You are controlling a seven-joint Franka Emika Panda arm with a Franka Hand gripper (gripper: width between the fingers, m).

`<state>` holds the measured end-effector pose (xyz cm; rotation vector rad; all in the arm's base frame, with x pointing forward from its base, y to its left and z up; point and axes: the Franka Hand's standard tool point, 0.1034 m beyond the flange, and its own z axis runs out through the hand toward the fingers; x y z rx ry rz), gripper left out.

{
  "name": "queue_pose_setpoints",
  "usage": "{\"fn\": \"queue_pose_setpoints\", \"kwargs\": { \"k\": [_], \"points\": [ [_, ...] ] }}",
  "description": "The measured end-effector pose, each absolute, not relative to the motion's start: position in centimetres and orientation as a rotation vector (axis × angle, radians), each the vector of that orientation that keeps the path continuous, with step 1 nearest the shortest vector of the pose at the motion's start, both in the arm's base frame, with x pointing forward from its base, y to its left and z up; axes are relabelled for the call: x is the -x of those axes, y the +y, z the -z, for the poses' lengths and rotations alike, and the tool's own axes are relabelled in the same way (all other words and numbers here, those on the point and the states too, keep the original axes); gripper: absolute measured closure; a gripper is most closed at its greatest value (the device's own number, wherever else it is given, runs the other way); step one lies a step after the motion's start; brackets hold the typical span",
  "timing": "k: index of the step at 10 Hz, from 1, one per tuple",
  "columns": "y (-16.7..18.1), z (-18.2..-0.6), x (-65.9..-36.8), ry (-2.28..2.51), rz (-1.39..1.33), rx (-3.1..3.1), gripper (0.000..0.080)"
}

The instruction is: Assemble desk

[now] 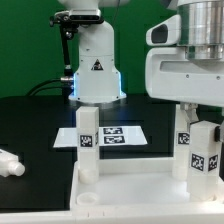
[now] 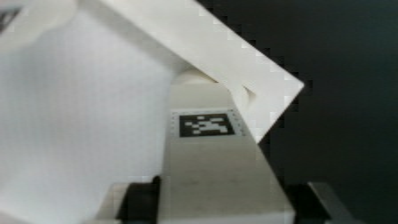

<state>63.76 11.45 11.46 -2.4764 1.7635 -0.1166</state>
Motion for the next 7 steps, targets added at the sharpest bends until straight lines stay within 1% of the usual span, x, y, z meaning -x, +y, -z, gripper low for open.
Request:
{"fn": "queue_pose_setpoints", "kwargs": {
  "k": [1,4,5,6,7],
  "points": [
    [11.28,-11.46,-63.79,1.908,0.075,2.334,0.0509],
    [11.45,-11.44,-63.74,1.997,0.065,2.255,0.0509],
    [11.44,-11.4,-63.72,1.927,0.072,2.319,0.0455],
    [11.47,-11.35,-63.67,1.744,0.088,2.472,0.0455],
    [11.15,-11.4,-63.79,1.534,0.104,2.612,0.0267]
  ]
}}
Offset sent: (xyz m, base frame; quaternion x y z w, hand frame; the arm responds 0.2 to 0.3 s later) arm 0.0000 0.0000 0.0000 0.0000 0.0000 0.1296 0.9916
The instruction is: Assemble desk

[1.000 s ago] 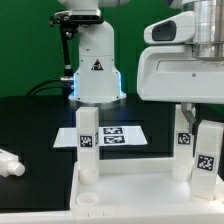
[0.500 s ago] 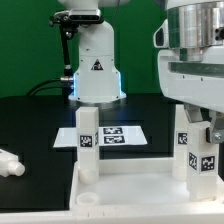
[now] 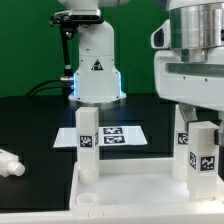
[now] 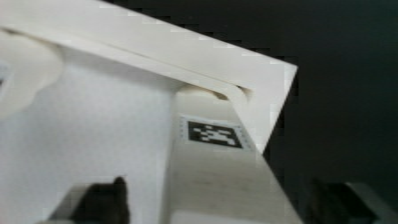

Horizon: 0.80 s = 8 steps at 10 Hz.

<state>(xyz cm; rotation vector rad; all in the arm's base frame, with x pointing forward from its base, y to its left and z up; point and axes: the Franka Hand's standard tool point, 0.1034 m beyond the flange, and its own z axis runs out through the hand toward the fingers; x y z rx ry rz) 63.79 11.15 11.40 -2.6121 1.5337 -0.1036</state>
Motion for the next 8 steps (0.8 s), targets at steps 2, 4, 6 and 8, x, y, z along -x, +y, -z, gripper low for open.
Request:
{"fn": "queue_pose_setpoints", "kwargs": {
  "k": [2,4,6,8],
  "points": [
    [11.02,-11.46,-63.9,1.195,0.119,2.791,0.0186],
    [10.82,-11.44,-63.91,1.024,0.132,2.868,0.0157],
    [10.67,-11.46,-63.94,0.73,0.154,2.986,0.0151],
    [11.11,-11.59,-64.05,0.16,0.177,3.117,0.0151]
  ]
}}
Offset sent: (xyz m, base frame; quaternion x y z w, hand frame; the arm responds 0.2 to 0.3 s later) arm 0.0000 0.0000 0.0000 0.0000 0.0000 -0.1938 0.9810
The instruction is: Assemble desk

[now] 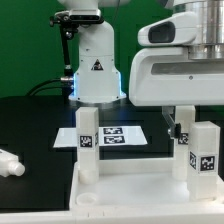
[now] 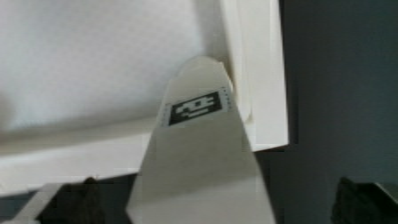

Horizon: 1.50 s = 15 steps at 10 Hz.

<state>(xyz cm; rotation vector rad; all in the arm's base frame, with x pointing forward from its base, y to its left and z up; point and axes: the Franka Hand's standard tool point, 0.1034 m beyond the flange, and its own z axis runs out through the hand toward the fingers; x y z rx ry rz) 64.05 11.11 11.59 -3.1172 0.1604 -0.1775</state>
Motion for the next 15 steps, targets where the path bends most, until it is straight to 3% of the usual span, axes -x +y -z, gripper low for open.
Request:
{"fn": "queue_pose_setpoints", "kwargs": {
  "k": [1,2,4,5,6,10,15],
  "points": [
    [10.92,-11.56,-64.05,-0.014,0.178,3.133,0.0151],
    [10.94,-11.55,-64.05,0.113,0.177,3.125,0.0151],
    [10.88,-11.55,-64.06,0.185,0.177,3.12,0.0415],
    [10.89,-11.55,-64.06,0.293,0.176,3.107,0.0415],
    [10.89,-11.55,-64.06,0.409,0.174,3.09,0.0515],
    [11.25,-11.37,-63.68,1.527,0.16,2.684,0.0515],
    [10.87,-11.4,-63.67,1.899,0.139,2.406,0.0514]
  ]
}}
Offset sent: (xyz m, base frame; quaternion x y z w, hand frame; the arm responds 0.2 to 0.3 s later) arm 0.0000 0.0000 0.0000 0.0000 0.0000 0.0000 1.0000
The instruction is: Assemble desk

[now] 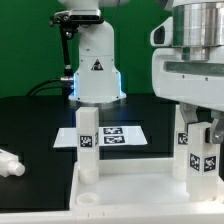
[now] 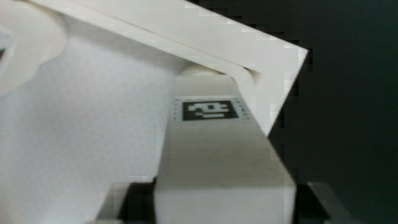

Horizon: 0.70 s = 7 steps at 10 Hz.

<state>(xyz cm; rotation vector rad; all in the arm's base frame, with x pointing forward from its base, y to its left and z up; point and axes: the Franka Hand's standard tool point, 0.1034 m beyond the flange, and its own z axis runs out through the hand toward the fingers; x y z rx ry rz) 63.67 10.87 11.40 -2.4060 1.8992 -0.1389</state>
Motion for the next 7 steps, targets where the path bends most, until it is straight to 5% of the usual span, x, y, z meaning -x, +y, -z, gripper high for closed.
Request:
{"fn": "queue_pose_setpoints", "kwargs": {
  "k": [4,6,7],
  "points": [
    [11.34,-11.39,-63.37,2.361,0.103,1.833,0.0514],
    [11.22,-11.3,-63.36,2.229,0.125,2.01,0.0253],
    [11.12,-11.49,-63.63,2.034,0.146,2.22,0.0253]
  ]
}}
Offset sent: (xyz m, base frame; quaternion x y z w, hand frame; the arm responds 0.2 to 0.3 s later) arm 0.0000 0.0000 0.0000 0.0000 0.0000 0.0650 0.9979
